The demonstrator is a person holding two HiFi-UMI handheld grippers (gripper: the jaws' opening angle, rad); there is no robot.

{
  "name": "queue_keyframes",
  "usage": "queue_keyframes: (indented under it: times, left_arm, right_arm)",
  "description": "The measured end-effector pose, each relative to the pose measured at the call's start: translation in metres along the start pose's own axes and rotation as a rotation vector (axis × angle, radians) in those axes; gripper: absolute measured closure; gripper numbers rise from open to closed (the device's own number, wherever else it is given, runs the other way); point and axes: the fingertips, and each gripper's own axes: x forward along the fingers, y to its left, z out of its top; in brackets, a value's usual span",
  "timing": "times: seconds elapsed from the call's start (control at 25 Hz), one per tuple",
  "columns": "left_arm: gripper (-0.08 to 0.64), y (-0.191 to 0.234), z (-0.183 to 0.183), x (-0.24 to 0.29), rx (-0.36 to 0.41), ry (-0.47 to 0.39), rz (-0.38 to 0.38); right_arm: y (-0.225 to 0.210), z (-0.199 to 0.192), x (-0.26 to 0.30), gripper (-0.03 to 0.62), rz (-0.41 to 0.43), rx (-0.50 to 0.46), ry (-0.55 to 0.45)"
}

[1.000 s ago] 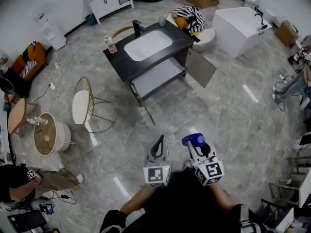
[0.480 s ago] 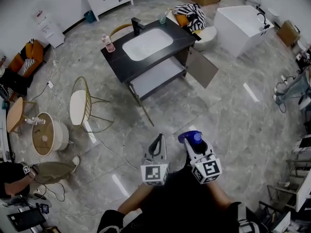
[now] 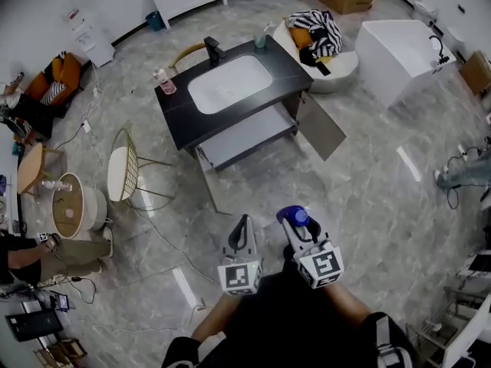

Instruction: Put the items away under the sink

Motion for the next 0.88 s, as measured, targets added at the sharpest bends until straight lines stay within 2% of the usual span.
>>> queue_keyframes:
  times: [0.12,0.24,0.36,0.44,0.56,0.88]
  left_arm:
    - [0.544,-0.025,0.006,0.036,0.009,0.020,0.055]
    - [0.545,-0.048,0.012,0.064,-0.017,-0.010,0.103]
    - [0.545,-0.062,0.010,0.093,0.035,0.006,0.111]
    - [0.545,-0.068,0.013,0.109,0.020,0.010,0.128]
    - [0.544,-0.070,0.013,0.134,-0.050,-0.003,0.165]
    - [0.544,-0.048,-0.020,0.233,-0.066,-0.010,0.159]
  right_arm:
    - [-0.046,0.006,0.010,0.440,0.063,-0.049,0.030]
    - [-0.087,0.012,0.017,0.440,0.104,-0.051,0.038]
    - [-0.126,0.013,0.034,0.440,0.112,-0.059,0.035]
    - [-0.149,0.009,0.045,0.440,0.111,-0.055,0.039]
    - [-0.177,0.003,0.065,0.440,0.107,-0.056,0.046]
    - [-0.235,-0.036,0.149,0.440,0.097,-0.078,0.049]
